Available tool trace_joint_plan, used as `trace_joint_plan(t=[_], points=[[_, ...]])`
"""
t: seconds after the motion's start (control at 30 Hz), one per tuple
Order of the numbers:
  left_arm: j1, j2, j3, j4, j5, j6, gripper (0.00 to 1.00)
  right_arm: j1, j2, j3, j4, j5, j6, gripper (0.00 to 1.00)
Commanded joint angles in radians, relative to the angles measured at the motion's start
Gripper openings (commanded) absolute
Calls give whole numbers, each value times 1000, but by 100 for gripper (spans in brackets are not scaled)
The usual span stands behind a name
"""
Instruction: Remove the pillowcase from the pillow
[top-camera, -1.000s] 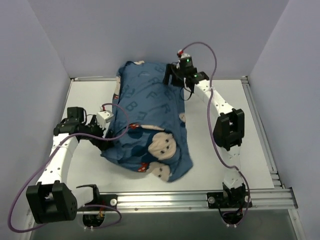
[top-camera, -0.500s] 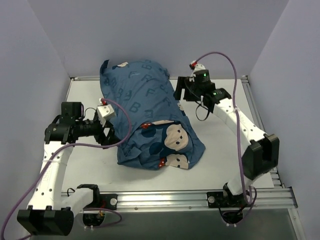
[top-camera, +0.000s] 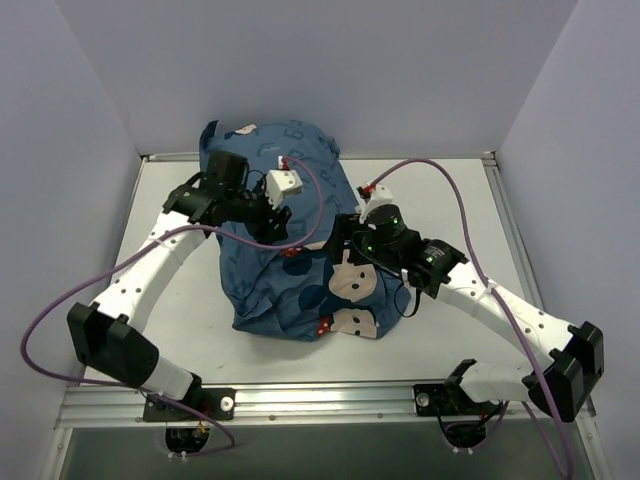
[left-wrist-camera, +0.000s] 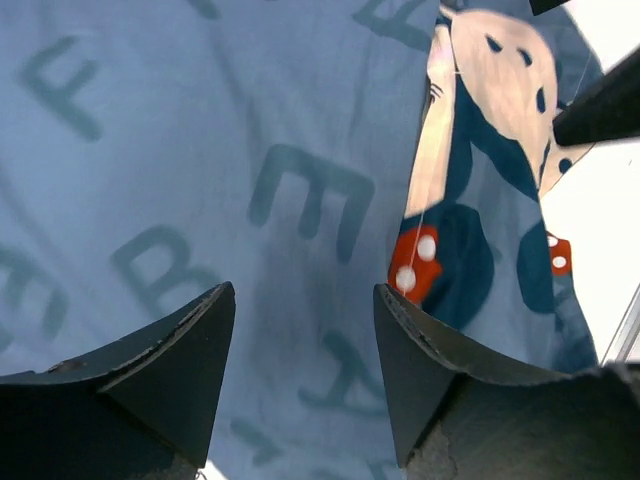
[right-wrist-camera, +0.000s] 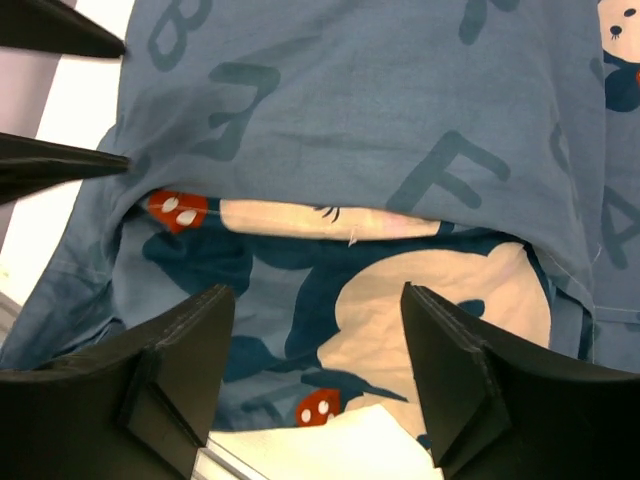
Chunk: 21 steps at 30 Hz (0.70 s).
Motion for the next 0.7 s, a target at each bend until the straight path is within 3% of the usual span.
trace_joint_plan(t=[0.0, 0.1, 0.2, 0.23, 0.27, 0.3, 0.37, 0.4, 0.47, 0.5, 0.53, 0.67], points=[[-31, 58, 28, 40, -53, 24, 63, 21, 65, -6, 58, 49, 68, 66], [-34, 83, 31, 56, -64, 16, 47, 51, 109, -23, 76, 25, 84, 50], [-34, 87, 39, 53, -30, 15, 45, 78, 122, -78, 84, 16, 107, 33], [-36, 90, 36, 50, -21, 18, 45, 81, 119, -97, 86, 13, 114, 20], [-37, 92, 31, 48, -18, 18, 44, 84, 105, -115, 86, 9, 130, 14], [-37, 94, 19, 48, -16, 21, 38, 87, 97, -135, 83, 8, 137, 10], [-40, 98, 4, 53, -13, 22, 36, 92, 73, -186, 75, 12, 147, 0], [-42, 98, -12, 56, -9, 27, 36, 97, 42, -203, 75, 14, 159, 0], [-46, 98, -15, 48, 17, 33, 45, 107, 15, -244, 81, 13, 170, 0], [-50, 97, -9, 42, 31, 42, 53, 110, -5, -252, 83, 9, 176, 0], [-56, 95, 11, 31, 51, 47, 69, 113, -12, -261, 83, 6, 179, 0], [-134, 98, 59, -15, 57, 82, 85, 141, -39, -293, 84, 6, 185, 0]])
